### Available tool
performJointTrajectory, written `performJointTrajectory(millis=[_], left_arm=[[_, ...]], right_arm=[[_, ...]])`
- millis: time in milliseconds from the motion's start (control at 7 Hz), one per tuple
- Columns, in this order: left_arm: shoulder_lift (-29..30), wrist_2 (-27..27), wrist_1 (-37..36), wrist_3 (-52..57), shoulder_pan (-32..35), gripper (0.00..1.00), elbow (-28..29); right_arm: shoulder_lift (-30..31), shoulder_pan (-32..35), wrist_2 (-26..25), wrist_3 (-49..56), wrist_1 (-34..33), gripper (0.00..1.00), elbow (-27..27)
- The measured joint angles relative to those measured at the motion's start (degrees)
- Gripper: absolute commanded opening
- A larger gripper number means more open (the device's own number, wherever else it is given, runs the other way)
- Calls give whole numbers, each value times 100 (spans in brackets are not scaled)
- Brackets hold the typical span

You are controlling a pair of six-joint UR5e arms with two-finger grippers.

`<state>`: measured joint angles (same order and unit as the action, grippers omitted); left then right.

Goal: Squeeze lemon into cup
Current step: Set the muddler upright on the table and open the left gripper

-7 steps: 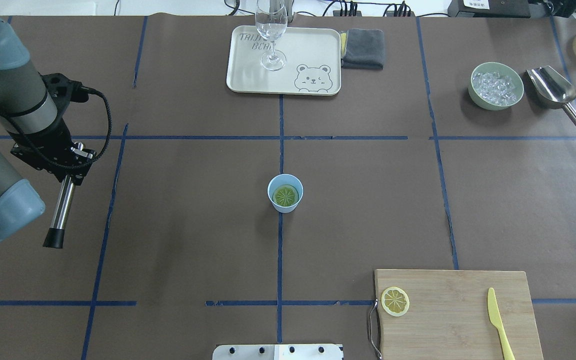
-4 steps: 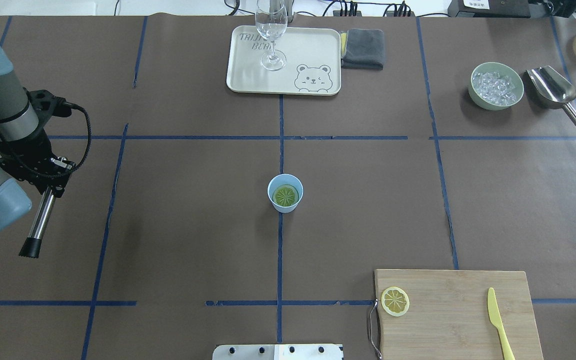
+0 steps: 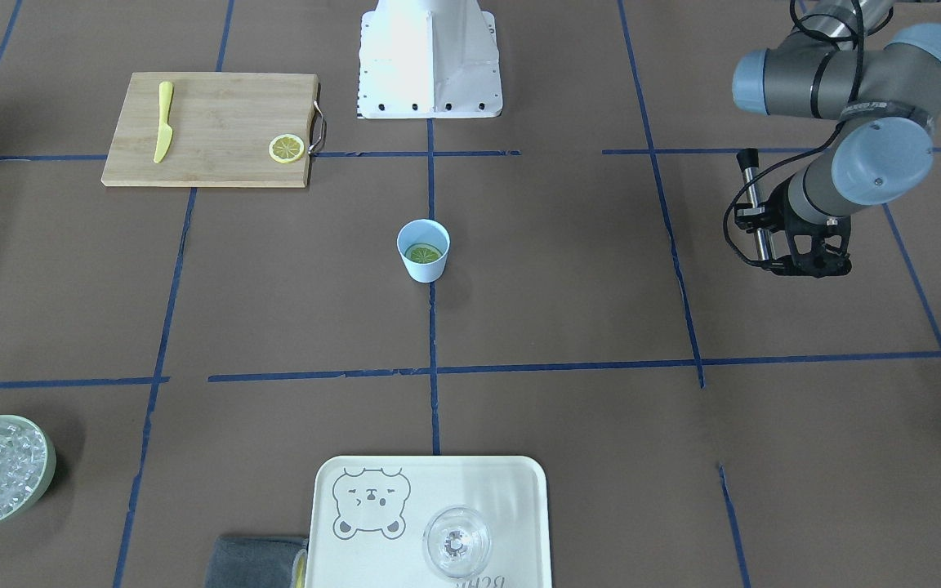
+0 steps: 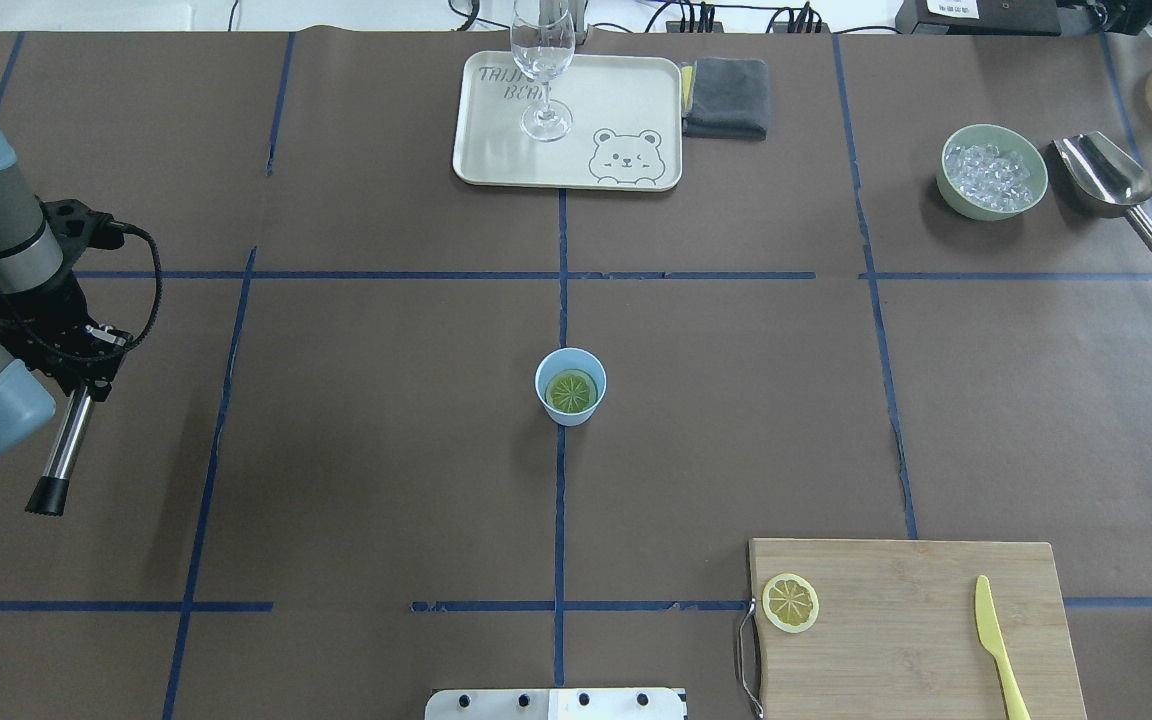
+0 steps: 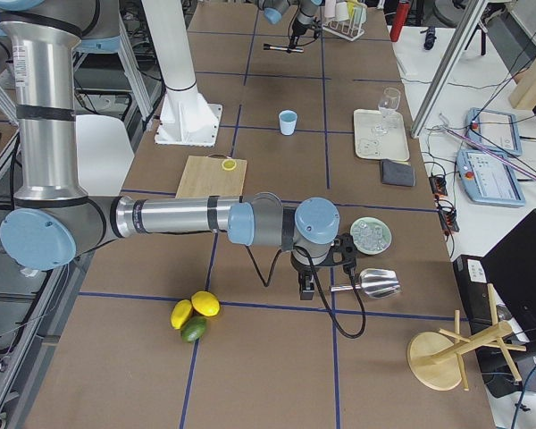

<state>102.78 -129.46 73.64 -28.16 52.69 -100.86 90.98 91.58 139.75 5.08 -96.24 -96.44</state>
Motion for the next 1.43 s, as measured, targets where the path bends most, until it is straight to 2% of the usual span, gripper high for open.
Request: performJointTrajectory(millis=[286, 1000, 1143, 1286, 1429], left_arm=[[-3, 5, 398, -19, 73, 0, 397], [16, 19, 905, -36, 114, 0, 934], [27, 23, 942, -39, 108, 15, 984], [39, 25, 954, -40, 101, 51, 1011], [54, 28, 973, -38, 94, 97, 1040]], right_arm=[[-2, 0, 0, 1, 0, 100, -5], [-2, 0, 0, -4, 0, 100, -40], [-2, 0, 0, -6, 0, 100, -60], [-2, 0, 0, -7, 0, 100, -70], [-2, 0, 0, -7, 0, 100, -72]])
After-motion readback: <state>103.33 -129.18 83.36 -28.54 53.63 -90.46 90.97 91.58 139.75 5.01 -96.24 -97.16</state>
